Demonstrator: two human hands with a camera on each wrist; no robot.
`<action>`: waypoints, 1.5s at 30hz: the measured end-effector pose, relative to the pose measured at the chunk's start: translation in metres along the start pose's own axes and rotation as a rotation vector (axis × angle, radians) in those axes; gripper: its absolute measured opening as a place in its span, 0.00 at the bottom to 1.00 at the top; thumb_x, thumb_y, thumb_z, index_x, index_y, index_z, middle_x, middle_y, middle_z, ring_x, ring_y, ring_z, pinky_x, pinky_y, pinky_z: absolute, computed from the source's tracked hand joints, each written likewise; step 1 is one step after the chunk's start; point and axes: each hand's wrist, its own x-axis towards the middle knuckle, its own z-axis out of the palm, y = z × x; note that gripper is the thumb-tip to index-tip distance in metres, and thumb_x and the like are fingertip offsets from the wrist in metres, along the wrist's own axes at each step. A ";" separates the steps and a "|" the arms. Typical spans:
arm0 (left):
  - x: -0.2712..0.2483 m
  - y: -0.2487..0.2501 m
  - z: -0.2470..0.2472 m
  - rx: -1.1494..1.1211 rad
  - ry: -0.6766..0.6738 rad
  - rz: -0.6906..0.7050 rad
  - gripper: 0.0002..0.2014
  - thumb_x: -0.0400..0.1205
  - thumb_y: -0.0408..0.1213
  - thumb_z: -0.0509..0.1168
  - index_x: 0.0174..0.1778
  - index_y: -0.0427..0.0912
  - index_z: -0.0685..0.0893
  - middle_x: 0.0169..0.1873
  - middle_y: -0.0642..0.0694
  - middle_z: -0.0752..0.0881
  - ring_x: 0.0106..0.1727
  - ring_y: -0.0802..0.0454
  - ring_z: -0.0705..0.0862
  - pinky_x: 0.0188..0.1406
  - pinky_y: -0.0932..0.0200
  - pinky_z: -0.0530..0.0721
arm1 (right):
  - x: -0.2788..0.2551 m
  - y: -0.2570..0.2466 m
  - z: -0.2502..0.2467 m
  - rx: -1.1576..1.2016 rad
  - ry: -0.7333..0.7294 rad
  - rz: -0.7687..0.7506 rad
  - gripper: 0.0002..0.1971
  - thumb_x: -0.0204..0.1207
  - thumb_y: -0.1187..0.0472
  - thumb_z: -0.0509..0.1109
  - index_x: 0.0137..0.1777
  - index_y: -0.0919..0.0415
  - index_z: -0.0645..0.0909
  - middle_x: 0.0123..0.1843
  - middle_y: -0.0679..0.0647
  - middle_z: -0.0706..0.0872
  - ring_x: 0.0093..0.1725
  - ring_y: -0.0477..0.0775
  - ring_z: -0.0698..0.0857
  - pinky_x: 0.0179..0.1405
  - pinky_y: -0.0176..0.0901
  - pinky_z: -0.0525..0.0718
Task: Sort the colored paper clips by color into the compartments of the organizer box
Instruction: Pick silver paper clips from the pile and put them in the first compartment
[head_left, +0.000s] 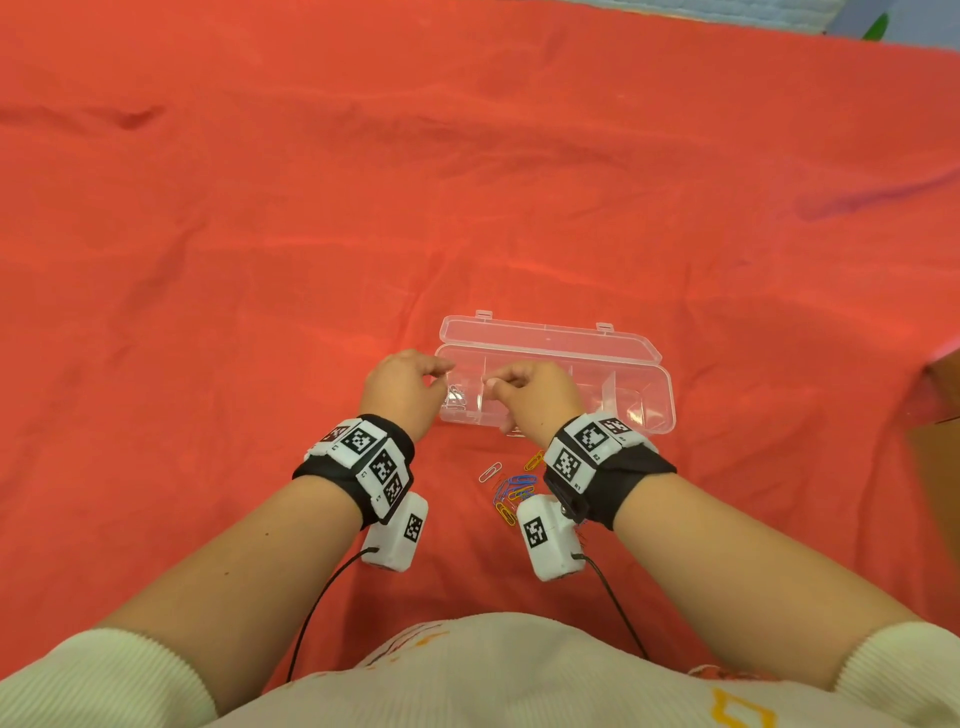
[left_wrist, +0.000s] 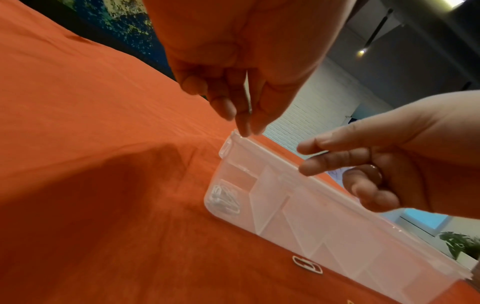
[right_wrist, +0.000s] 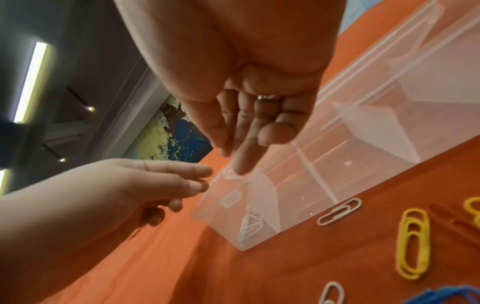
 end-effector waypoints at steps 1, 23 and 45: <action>-0.002 0.000 0.000 0.003 0.012 0.029 0.14 0.76 0.34 0.64 0.55 0.50 0.87 0.50 0.47 0.87 0.53 0.46 0.82 0.59 0.49 0.80 | -0.002 0.001 -0.003 0.012 0.017 -0.021 0.06 0.76 0.55 0.67 0.38 0.48 0.82 0.38 0.57 0.91 0.21 0.46 0.81 0.40 0.46 0.85; -0.057 -0.010 0.065 0.298 -0.271 0.147 0.10 0.77 0.48 0.64 0.51 0.51 0.83 0.50 0.48 0.82 0.58 0.48 0.80 0.59 0.50 0.72 | -0.032 0.063 -0.007 -0.797 -0.248 -0.046 0.25 0.78 0.63 0.54 0.75 0.46 0.64 0.57 0.59 0.87 0.54 0.62 0.85 0.48 0.51 0.83; -0.061 -0.015 0.053 0.128 -0.403 0.068 0.07 0.69 0.36 0.66 0.33 0.53 0.76 0.37 0.53 0.81 0.43 0.49 0.83 0.47 0.51 0.84 | -0.036 0.064 -0.012 -0.536 -0.245 0.107 0.09 0.69 0.63 0.73 0.34 0.53 0.75 0.34 0.46 0.80 0.40 0.52 0.81 0.38 0.42 0.76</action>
